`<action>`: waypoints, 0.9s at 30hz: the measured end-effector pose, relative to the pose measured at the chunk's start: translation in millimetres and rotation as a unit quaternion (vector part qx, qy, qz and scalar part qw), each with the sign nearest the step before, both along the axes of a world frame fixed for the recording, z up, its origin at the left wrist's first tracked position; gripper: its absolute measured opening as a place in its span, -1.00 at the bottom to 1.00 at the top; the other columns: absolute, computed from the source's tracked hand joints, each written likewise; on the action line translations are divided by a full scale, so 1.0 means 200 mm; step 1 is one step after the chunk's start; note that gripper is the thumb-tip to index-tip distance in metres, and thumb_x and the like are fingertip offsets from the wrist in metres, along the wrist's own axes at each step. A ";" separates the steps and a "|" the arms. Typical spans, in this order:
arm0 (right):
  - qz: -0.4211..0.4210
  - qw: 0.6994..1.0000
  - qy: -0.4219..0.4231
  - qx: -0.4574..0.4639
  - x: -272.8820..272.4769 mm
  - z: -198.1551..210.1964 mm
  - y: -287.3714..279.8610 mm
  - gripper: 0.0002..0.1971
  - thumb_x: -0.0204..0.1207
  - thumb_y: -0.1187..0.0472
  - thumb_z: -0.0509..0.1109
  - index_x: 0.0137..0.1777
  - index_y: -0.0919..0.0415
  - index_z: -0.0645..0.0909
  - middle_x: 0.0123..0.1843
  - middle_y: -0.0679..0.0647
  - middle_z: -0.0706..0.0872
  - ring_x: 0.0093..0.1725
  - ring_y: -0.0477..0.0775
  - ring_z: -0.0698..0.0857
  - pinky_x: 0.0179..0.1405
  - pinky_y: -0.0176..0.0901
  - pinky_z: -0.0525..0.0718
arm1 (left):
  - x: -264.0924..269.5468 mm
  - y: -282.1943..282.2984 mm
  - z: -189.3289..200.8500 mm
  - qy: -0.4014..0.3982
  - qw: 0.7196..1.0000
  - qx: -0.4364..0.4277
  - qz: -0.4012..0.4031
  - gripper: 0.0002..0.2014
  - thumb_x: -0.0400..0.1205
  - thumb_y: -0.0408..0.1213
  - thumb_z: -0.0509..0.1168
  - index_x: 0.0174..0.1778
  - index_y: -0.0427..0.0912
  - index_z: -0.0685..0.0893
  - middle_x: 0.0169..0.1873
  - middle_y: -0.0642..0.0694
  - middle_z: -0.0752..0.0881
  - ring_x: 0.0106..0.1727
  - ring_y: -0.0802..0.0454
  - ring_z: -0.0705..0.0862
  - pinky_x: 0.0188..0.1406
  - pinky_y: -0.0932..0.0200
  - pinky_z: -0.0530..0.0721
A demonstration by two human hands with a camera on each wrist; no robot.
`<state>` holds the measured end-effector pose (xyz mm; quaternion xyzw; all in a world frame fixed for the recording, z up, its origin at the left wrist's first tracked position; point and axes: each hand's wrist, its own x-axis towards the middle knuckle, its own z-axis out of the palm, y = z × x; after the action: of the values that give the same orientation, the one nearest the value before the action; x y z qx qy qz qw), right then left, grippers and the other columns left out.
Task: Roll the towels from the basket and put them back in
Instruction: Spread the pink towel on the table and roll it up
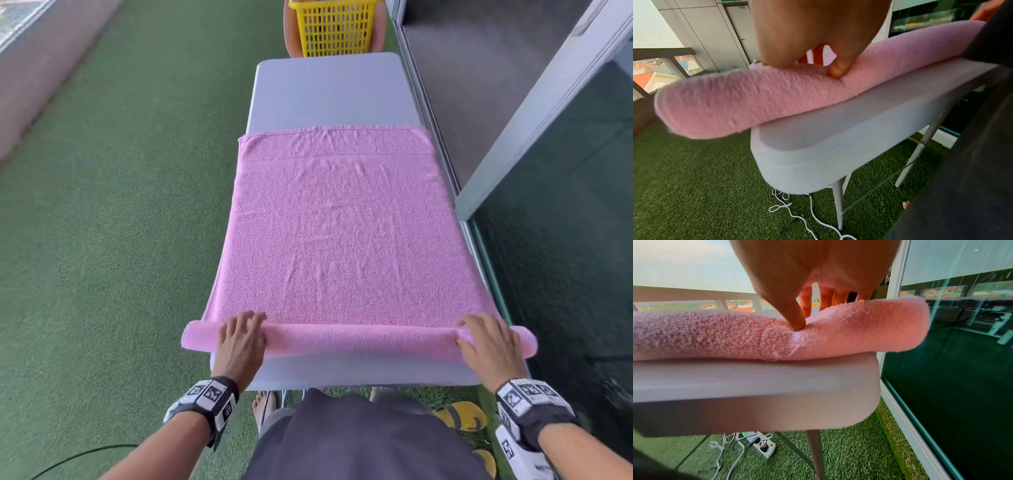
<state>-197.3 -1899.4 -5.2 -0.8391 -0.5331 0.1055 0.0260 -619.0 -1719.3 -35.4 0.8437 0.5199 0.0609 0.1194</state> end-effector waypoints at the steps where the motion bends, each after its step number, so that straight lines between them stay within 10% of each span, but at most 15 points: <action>1: 0.000 1.000 -0.006 0.007 -0.01 0.02 0.01 -0.76 0.30 0.27 0.57 -0.10 0.06 0.61 -0.11 0.03 0.62 -0.10 0.17 0.60 -0.10 0.08 0.55 | 0.02 0.00 0.01 0.007 1.000 0.012 0.006 -0.73 0.47 -0.36 0.35 0.05 -0.09 0.53 -0.08 -0.05 0.58 -0.13 0.04 0.47 -0.08 0.05 0.57; 6: 0.036 0.998 0.043 0.042 -0.07 -0.01 -0.04 -0.90 0.48 0.18 0.43 -0.05 0.02 0.60 -0.02 -0.03 0.71 -0.01 0.13 0.67 -0.06 0.04 0.57 | 0.04 -0.08 0.01 0.024 0.999 0.006 -0.026 -0.83 0.52 -0.38 0.05 -0.05 -0.11 0.46 -0.18 -0.04 0.56 -0.22 0.02 0.47 -0.14 -0.05 0.67; 10: 0.046 0.995 0.081 -0.033 -0.01 -0.04 -0.10 -0.48 0.37 0.11 0.55 0.36 0.06 0.58 0.32 -0.07 0.63 0.32 0.03 0.58 0.37 0.15 0.54 | 0.01 -0.13 -0.01 0.035 0.998 -0.028 -0.032 -0.46 0.33 -0.39 0.45 0.25 -0.29 0.54 0.16 -0.22 0.66 0.17 -0.17 0.63 0.27 -0.15 0.59; 13: 0.036 0.993 0.098 -0.046 0.00 -0.01 -0.05 -0.49 0.38 0.25 0.52 0.36 0.07 0.60 0.31 -0.03 0.66 0.32 0.02 0.58 0.42 0.09 0.49 | 0.01 -0.09 0.00 0.016 0.998 -0.043 -0.030 -0.55 0.37 -0.54 0.40 0.21 -0.32 0.60 0.13 -0.25 0.71 0.17 -0.18 0.67 0.27 -0.12 0.60; 20: 0.053 0.989 0.046 -0.129 0.07 0.03 0.14 -0.72 0.51 0.05 0.19 0.08 0.06 0.68 0.07 -0.04 0.73 0.11 0.04 0.62 0.14 -0.02 0.51 | 0.05 0.08 0.08 0.005 0.997 -0.075 -0.031 -0.76 0.57 -0.22 0.04 -0.24 -0.08 0.62 -0.32 0.02 0.70 -0.30 0.04 0.58 -0.19 0.06 0.61; 27: 0.036 0.993 0.052 -0.101 0.12 0.03 0.31 -0.64 0.49 0.30 0.35 0.29 0.05 0.57 0.23 0.01 0.67 0.14 0.12 0.64 0.09 0.03 0.54 | 0.15 0.28 0.11 -0.009 0.984 -0.178 0.030 -0.83 0.58 -0.49 0.24 0.01 -0.18 0.62 -0.06 -0.04 0.61 -0.25 0.03 0.60 -0.19 0.16 0.63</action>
<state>-174.3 -1837.4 0.4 -0.8110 -0.5477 0.2027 -0.0348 -590.0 -1663.1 -13.5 0.7924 0.5466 -0.0211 0.2702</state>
